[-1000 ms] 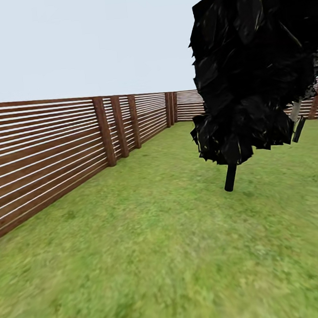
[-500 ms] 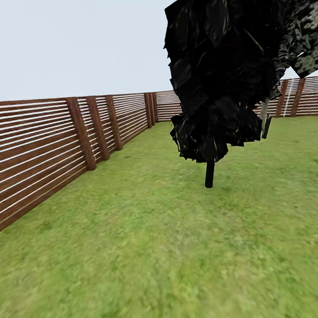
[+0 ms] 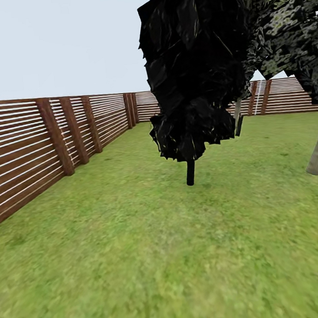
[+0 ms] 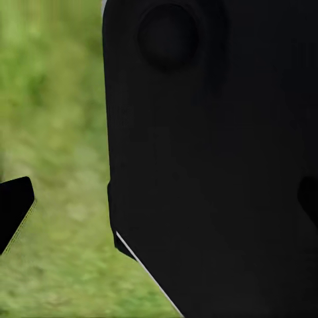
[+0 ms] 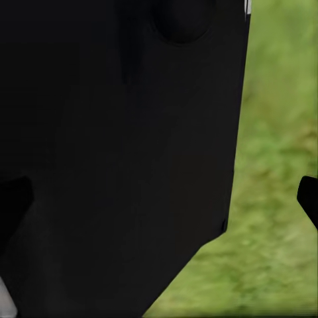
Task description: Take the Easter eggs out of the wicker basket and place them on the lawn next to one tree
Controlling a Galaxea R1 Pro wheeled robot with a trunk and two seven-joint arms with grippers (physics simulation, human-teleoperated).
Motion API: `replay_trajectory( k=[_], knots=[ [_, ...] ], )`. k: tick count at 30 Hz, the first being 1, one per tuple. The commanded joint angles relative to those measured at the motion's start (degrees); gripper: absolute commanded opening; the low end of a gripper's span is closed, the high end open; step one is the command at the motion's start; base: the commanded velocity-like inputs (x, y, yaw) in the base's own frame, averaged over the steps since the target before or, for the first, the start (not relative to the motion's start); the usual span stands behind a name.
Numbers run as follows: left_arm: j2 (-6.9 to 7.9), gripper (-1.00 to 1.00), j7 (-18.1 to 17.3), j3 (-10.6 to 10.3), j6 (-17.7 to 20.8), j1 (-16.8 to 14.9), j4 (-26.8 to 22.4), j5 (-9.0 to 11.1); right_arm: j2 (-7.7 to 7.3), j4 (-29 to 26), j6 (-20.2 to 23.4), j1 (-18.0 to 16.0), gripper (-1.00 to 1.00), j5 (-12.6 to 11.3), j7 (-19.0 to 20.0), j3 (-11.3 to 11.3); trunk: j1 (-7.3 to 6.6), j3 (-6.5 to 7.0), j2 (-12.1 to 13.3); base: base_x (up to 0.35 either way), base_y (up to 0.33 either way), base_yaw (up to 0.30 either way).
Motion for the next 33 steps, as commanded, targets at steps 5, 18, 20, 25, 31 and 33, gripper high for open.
replay_trajectory(
  k=[5, 18, 20, 25, 31, 33],
  knots=[
    [0.00, 1.00, 0.02, 0.10, 0.00, -0.01, -0.01, 0.05, 0.00, 0.09, -0.04, -0.02, 1.00, -0.03, 0.05, -0.10, 0.00, -0.22, -0.02, 0.000, 0.000, -0.273],
    [0.00, 1.00, 0.02, 0.05, 0.00, 0.00, -0.01, 0.05, 0.00, 0.06, -0.04, -0.02, 1.00, -0.03, 0.07, -0.05, 0.00, -0.67, -0.02, 0.000, 0.000, -0.273],
    [0.00, 1.00, 0.02, 0.07, 0.00, 0.00, -0.01, 0.04, 0.00, 0.09, -0.04, -0.01, 1.00, -0.03, 0.07, -0.08, 0.00, -0.74, -0.02, 0.000, 0.000, -0.273],
    [0.00, 1.00, 0.02, 0.11, 0.01, 0.00, -0.01, 0.06, 0.00, 0.04, -0.04, -0.02, 1.00, -0.03, 0.07, -0.09, 0.00, -0.92, -0.02, 0.000, 0.000, -0.273],
    [0.00, 1.00, 0.02, 0.06, 0.02, 0.00, -0.01, 0.03, 0.00, 0.05, -0.04, -0.02, 1.00, -0.03, 0.07, -0.12, 0.00, -1.14, -0.02, 0.000, 0.000, -0.273],
    [0.00, 1.00, 0.02, 0.05, 0.02, 0.00, -0.01, 0.02, 0.00, 0.09, -0.09, -0.01, 1.00, -0.03, 0.07, -0.15, 0.00, -1.21, -0.02, 0.000, 0.000, -0.273]
  ],
)
